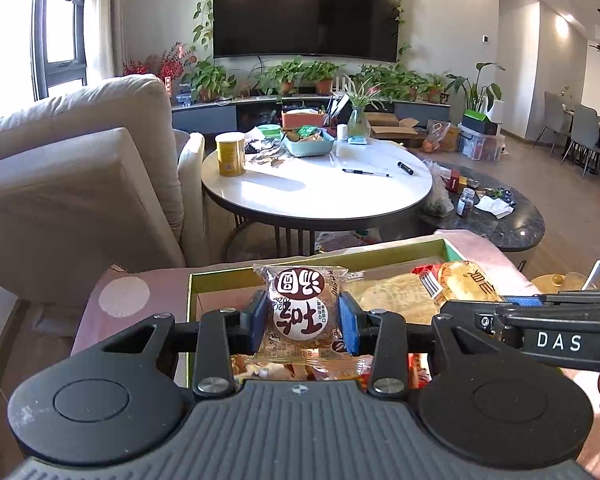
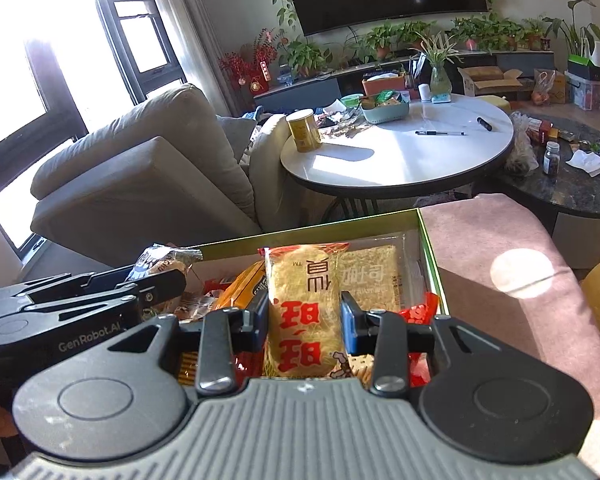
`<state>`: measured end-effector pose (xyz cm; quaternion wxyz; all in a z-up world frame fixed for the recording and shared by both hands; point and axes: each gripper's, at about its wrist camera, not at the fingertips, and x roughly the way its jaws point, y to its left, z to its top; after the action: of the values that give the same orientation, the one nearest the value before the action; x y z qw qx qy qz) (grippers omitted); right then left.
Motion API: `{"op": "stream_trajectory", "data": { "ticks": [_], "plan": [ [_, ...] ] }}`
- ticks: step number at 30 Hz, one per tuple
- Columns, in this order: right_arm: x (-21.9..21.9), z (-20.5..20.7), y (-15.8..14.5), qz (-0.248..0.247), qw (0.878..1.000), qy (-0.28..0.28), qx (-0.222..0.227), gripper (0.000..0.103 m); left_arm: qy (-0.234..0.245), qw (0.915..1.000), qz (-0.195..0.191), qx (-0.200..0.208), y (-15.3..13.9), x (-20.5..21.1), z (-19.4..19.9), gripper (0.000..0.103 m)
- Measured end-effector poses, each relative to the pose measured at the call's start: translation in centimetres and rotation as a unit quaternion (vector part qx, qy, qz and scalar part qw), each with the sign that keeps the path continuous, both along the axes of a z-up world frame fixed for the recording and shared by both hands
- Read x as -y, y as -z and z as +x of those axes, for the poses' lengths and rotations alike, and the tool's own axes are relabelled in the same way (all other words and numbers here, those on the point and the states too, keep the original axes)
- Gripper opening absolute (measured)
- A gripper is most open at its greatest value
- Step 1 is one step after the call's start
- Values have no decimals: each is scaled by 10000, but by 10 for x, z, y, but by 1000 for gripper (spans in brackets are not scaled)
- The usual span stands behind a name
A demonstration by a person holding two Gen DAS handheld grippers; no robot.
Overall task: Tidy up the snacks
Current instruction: 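Lower both snacks into the box and open both tools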
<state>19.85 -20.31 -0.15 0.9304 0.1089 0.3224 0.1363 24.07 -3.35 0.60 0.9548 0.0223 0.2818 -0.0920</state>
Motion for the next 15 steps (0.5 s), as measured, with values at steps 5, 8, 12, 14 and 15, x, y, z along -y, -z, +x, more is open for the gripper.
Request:
{"op": "stream_trajectory", "data": {
  "ticks": [5, 8, 12, 14, 15],
  "plan": [
    [-3, 11, 6, 20, 10000, 36, -90, 64, -22, 10000, -2, -66, 8, -1, 13, 35],
    [-2, 15, 10, 117, 9998, 169, -81, 65, -96, 9999, -39, -63, 15, -2, 19, 38],
    [0, 13, 9, 178, 9996, 214, -93, 65, -99, 9999, -96, 1, 18, -4, 16, 52],
    [0, 12, 8, 140, 9996, 226, -68, 65, -111, 9999, -31, 46, 18, -4, 12, 52],
    [-1, 10, 7, 108, 9996, 238, -59, 65, -113, 9999, -6, 79, 17, -4, 9, 53]
  ]
}}
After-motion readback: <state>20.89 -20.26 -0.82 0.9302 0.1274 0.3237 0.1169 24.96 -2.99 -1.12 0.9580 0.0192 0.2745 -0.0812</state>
